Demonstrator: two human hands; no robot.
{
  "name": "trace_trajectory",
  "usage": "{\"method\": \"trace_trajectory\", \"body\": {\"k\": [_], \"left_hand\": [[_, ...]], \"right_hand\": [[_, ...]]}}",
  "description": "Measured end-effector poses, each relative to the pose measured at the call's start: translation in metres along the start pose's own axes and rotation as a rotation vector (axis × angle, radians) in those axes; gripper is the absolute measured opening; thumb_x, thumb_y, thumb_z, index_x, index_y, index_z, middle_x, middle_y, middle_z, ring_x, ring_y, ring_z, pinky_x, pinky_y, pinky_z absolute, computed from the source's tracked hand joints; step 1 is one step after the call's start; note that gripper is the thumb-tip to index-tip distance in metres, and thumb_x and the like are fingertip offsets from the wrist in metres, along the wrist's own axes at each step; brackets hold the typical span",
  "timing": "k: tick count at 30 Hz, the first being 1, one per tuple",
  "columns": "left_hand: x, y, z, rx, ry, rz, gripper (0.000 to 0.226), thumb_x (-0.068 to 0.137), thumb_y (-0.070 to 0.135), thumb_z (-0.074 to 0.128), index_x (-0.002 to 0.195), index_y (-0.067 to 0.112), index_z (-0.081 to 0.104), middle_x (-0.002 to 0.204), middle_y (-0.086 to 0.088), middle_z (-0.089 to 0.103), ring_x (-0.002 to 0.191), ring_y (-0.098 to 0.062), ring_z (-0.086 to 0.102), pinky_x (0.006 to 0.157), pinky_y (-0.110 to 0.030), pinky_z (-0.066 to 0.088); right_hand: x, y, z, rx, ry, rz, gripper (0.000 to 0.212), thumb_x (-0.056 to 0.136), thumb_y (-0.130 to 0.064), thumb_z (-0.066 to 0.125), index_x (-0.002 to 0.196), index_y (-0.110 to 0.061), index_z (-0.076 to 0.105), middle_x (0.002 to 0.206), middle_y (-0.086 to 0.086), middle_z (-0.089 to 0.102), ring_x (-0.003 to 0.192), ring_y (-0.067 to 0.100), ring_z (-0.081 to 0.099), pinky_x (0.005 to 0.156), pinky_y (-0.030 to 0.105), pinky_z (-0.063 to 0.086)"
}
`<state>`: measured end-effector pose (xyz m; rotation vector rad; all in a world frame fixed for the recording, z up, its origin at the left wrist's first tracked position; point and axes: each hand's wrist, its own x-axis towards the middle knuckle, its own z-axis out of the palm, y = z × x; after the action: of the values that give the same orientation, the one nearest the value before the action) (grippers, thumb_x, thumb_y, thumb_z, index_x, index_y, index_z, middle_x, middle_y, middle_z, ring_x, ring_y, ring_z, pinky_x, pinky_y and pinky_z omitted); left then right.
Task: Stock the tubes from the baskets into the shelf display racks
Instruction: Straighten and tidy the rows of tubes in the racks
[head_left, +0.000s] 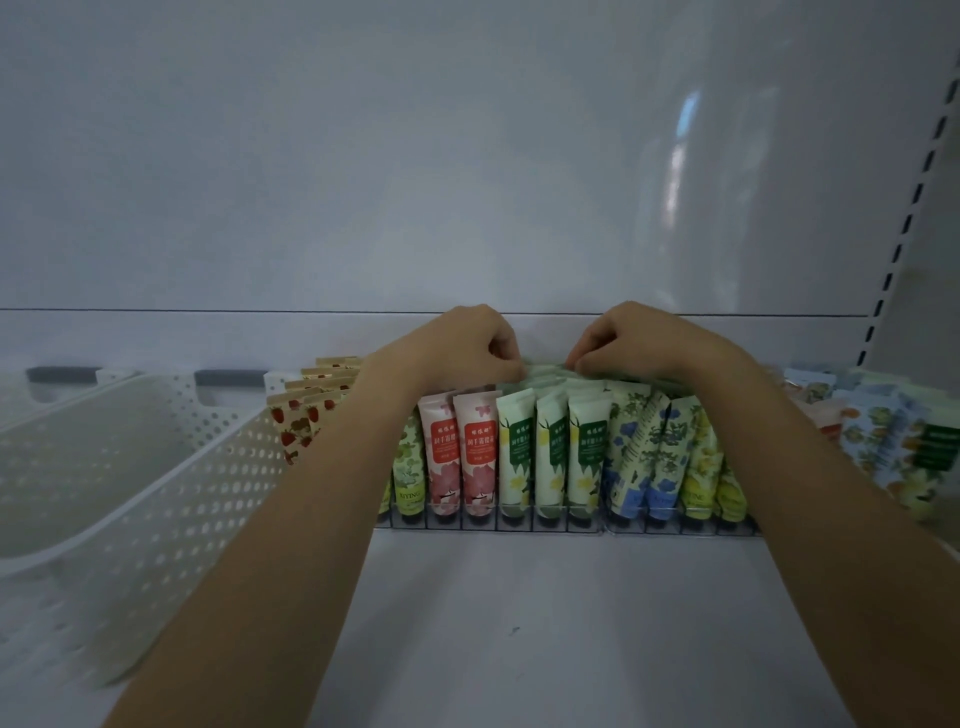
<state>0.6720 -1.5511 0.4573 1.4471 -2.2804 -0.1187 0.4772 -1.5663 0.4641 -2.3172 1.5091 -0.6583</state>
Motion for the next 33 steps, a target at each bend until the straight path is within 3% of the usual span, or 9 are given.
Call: {"method": "trace_trajectory", "body": {"k": [10,16,19,22,28,33], "left_hand": [[-0.003,0.007,-0.006,0.000,-0.043,0.007,0.016,0.083,0.027,0.063,0.067,0.029,0.061,0.084,0.006,0.067,0.081,-0.009,0.061,0.065,-0.019,0.046],[-0.001,0.007,-0.003,-0.003,-0.047,0.007,0.019,0.084,0.027,0.063,0.066,0.029,0.060,0.082,0.007,0.067,0.081,-0.009,0.061,0.066,-0.018,0.046],[-0.001,0.005,-0.001,-0.023,-0.047,0.001,0.017,0.085,0.027,0.063,0.067,0.029,0.061,0.079,0.010,0.066,0.079,-0.008,0.061,0.067,-0.018,0.047],[-0.001,0.004,-0.001,-0.036,-0.052,0.002,0.011,0.084,0.027,0.062,0.074,0.025,0.065,0.081,0.010,0.067,0.079,-0.008,0.062,0.069,-0.020,0.048],[0.004,-0.002,-0.011,0.006,0.110,-0.015,0.016,0.091,0.018,0.053,0.100,0.016,0.065,0.091,0.008,0.058,0.077,-0.003,0.051,0.067,-0.010,0.037],[0.006,-0.010,-0.008,0.048,0.137,-0.120,0.023,0.090,0.009,0.050,0.108,0.013,0.065,0.108,-0.002,0.064,0.093,-0.012,0.055,0.083,-0.021,0.043]], "right_hand": [[0.000,-0.003,-0.002,-0.065,-0.085,-0.026,0.013,0.087,-0.017,0.060,0.088,-0.024,0.070,0.081,-0.015,0.062,0.078,0.003,0.055,0.063,0.017,0.040],[0.000,-0.003,-0.003,-0.010,0.033,-0.072,0.021,0.086,-0.011,0.059,0.078,-0.029,0.067,0.080,-0.013,0.063,0.076,0.003,0.057,0.060,0.018,0.040],[0.000,-0.003,-0.002,-0.050,-0.020,-0.066,0.018,0.086,-0.012,0.060,0.079,-0.027,0.067,0.079,-0.014,0.062,0.074,0.001,0.055,0.059,0.016,0.039],[0.000,-0.004,0.001,-0.068,-0.058,-0.043,0.017,0.087,-0.011,0.059,0.083,-0.025,0.069,0.081,-0.012,0.062,0.076,0.002,0.055,0.062,0.016,0.040],[0.003,-0.014,-0.027,0.012,0.175,-0.161,0.015,0.087,-0.013,0.061,0.088,-0.026,0.068,0.085,-0.012,0.059,0.077,-0.001,0.051,0.075,0.021,0.036],[0.016,-0.025,-0.020,0.023,0.094,-0.123,0.014,0.085,-0.009,0.062,0.093,-0.018,0.071,0.086,0.000,0.066,0.068,0.006,0.056,0.063,0.019,0.043]]}}
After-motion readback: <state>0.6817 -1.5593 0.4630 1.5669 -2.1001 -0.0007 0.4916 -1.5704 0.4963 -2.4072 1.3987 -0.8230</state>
